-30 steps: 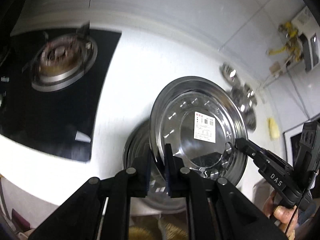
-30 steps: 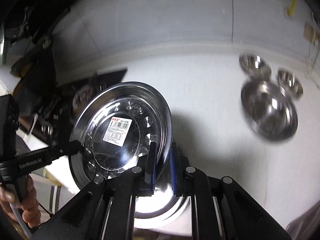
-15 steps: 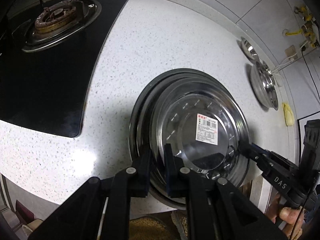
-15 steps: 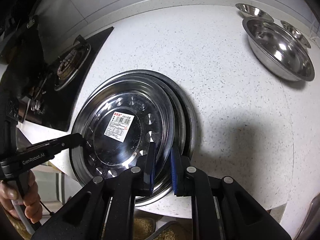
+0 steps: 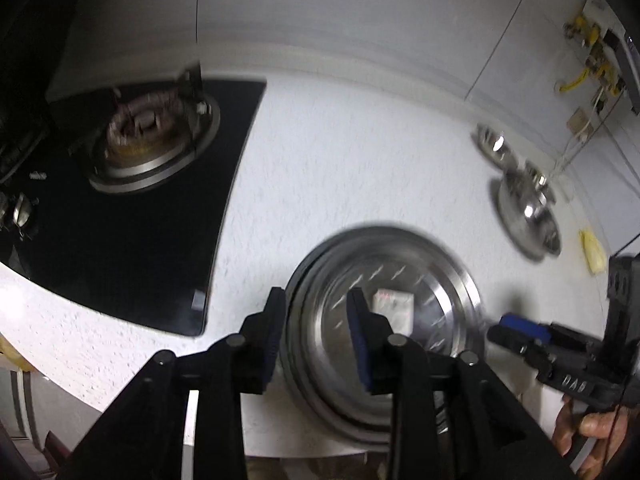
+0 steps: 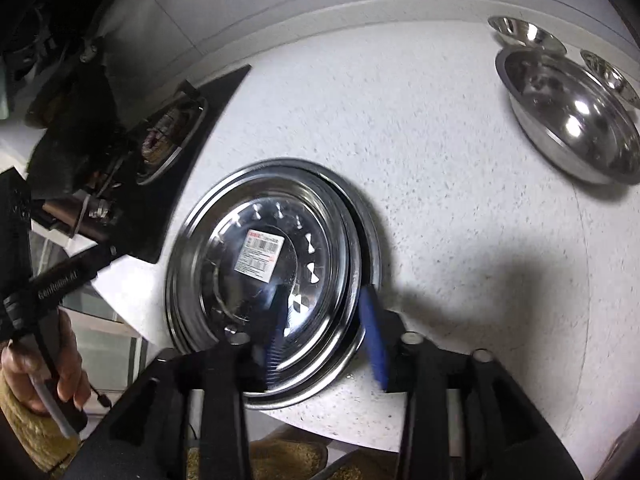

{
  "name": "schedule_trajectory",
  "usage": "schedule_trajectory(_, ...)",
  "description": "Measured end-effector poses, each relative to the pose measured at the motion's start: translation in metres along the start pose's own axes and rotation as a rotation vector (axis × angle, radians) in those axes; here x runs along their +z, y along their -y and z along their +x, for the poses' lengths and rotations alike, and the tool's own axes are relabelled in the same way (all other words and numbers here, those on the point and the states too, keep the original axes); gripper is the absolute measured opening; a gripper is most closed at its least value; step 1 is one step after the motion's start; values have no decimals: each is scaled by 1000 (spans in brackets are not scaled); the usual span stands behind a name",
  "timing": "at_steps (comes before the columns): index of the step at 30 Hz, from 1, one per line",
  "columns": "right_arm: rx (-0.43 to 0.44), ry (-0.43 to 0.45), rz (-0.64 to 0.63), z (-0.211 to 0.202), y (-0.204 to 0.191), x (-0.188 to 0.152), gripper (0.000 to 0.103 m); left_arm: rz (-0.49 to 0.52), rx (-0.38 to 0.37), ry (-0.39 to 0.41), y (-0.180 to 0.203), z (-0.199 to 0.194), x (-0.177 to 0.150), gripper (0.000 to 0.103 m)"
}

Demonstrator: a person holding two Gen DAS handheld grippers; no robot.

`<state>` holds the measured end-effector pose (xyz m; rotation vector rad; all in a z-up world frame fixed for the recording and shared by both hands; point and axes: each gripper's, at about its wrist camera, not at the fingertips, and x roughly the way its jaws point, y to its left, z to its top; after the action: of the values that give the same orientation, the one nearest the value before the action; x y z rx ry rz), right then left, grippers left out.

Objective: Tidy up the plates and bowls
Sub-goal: 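Move both tools to the large steel bowl and close on its rim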

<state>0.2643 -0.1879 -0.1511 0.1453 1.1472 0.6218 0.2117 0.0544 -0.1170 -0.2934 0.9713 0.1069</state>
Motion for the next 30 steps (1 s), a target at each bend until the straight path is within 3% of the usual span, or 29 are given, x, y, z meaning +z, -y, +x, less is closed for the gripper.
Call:
schedule_trajectory(3,20,39,-10,-21,13,2,42,-3,-68,35,26,-11,11,40)
schedule_trajectory(5,7,87,-11,-44,31,6,51,-10,-131,25,49,-8,19,46)
schedule_trajectory(8,-79,167,-21,-79,66,17,65,-22,-207,-23,93,11,30,47)
schedule_trajectory(11,-168,222,28,-107,117,32,68,-17,-234,-83,147,43,41,47)
schedule_trajectory(14,-231,215,111,-116,173,49,70,-29,-255,-141,191,80,55,47)
schedule_trajectory(18,-247,170,189,-105,226,71,70,-58,-205,-175,234,129,77,47)
schedule_trajectory(24,-234,101,197,-72,260,98,70,-79,-102,-176,252,174,101,47)
schedule_trajectory(28,-242,71,189,-54,273,111,68,-105,-120,-206,260,198,107,47)
schedule_trajectory(30,-252,61,164,-48,273,113,58,-94,-136,-229,266,208,105,45)
